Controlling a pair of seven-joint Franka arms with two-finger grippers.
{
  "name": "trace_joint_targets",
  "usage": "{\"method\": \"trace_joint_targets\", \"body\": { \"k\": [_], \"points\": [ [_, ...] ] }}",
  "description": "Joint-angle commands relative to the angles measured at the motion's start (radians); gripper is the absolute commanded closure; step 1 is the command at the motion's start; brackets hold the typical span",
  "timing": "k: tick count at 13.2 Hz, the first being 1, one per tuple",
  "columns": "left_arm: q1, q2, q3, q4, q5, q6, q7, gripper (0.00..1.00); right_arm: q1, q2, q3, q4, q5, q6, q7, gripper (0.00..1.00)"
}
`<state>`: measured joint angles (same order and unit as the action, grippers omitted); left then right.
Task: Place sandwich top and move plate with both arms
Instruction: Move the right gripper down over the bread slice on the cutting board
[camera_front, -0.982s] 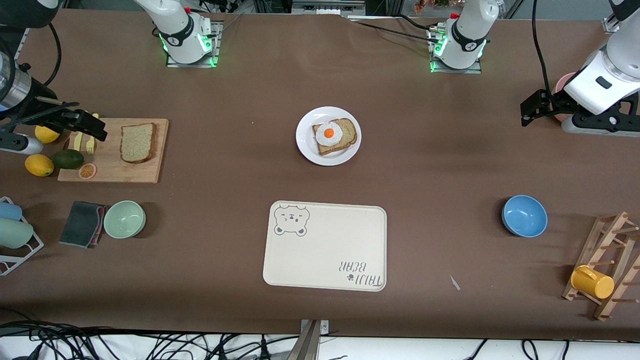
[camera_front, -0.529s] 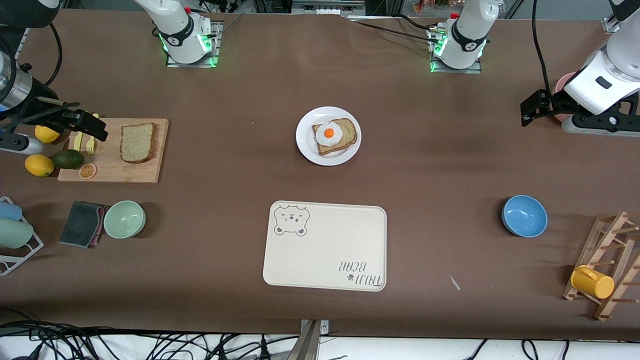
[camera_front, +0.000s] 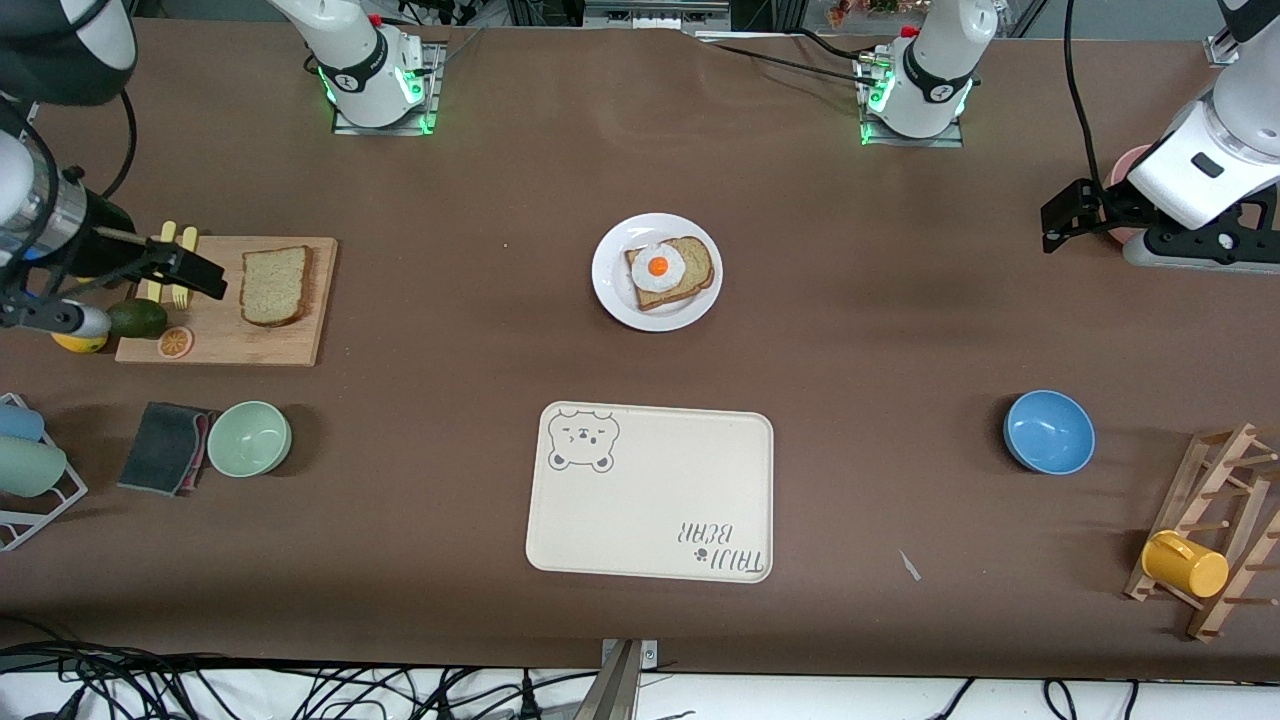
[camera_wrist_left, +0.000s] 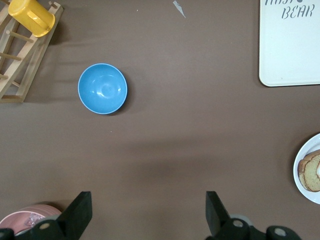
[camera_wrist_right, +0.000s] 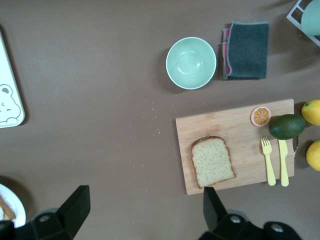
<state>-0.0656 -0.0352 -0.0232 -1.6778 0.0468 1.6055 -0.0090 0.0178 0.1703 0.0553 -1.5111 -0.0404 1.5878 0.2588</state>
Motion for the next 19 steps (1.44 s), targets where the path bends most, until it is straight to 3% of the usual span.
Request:
{"method": "trace_joint_targets", "body": {
  "k": [1, 5, 12, 16, 19],
  "points": [
    [-0.002, -0.003, 0.002, 0.004, -0.013, -0.012, -0.005, 0.00, -0.002, 0.002, 0.005, -0.087, -0.029, 0.079, 0.007, 0.01],
    [-0.002, -0.003, 0.002, 0.004, -0.013, -0.012, -0.005, 0.00, -0.004, -0.075, -0.008, -0.418, -0.029, 0.315, 0.013, 0.00],
    [-0.002, -0.003, 0.003, 0.004, -0.019, -0.012, -0.005, 0.00, -0.004, -0.080, -0.041, -0.736, -0.046, 0.593, 0.011, 0.01],
    [-0.002, -0.003, 0.003, 0.004, -0.018, -0.012, -0.005, 0.00, -0.004, -0.068, -0.083, -0.790, -0.047, 0.583, -0.013, 0.20],
    [-0.002, -0.003, 0.003, 0.004, -0.019, -0.012, -0.005, 0.00, -0.004, -0.043, -0.115, -0.788, -0.085, 0.587, -0.006, 0.23]
  ]
}}
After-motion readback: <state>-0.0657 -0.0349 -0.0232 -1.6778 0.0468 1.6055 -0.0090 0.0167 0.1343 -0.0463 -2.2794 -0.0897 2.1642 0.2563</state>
